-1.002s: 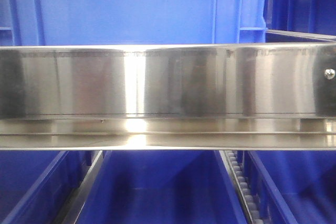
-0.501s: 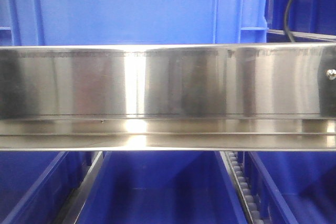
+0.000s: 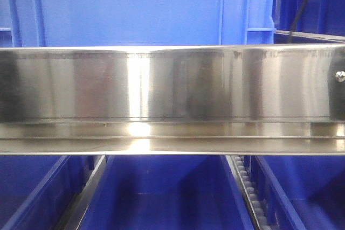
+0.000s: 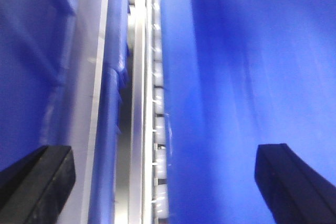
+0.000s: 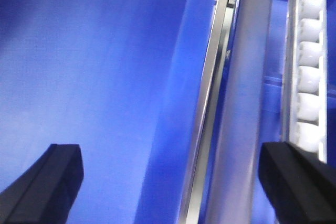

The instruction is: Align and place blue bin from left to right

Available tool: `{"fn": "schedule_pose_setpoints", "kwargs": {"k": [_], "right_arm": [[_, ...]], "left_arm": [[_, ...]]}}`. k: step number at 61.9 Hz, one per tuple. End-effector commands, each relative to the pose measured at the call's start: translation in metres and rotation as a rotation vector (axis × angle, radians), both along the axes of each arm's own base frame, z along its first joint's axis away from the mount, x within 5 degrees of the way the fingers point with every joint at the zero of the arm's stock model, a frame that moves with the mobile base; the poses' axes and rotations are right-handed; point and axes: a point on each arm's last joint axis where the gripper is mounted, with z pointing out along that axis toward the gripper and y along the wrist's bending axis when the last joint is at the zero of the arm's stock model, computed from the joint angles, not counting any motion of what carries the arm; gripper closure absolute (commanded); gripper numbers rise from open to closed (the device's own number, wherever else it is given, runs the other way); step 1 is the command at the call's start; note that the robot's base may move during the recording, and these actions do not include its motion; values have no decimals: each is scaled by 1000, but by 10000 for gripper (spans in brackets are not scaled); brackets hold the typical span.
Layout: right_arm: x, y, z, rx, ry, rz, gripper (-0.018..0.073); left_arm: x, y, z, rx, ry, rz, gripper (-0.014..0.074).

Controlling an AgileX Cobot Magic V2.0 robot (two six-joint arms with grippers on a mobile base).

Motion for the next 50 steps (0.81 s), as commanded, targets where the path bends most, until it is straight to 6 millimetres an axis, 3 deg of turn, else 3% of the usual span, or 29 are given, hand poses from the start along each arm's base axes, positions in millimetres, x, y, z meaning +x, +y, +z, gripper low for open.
{"fn": "schedule_pose_setpoints", "kwargs": {"k": [1,8,15,20,27,28,31,36,50], "right_arm": [[2,0,5,1,-42,-3,0],[2,0,5,4,-49,-3,48],[4,0,2,2,-40,-5,190],[6,1,-3,-6,-15,-9,374],[7,2,-8,-7,8,-9,666],[7,2,-8,-5,10,-13,669],[7,2,-8,-1,12,-15,626],[6,3,-7,4,11,-14,619],[-1,3,4,54,-3,-2,619]], "left_arm": [[4,0,-1,-10,-11,0,-3],[7,-1,-5,-17,-7,-3,1],[9,-2,-8,-16,-1,-4,86],[10,-2,-9,-15,1,-4,223],[10,-2,-9,-15,1,-4,510],[10,-2,-9,-15,1,-4,574],[10,-2,-9,-18,2,-4,645],[9,-2,-9,-22,1,-5,573],[0,-3,5,-64,-30,-16,573]]}}
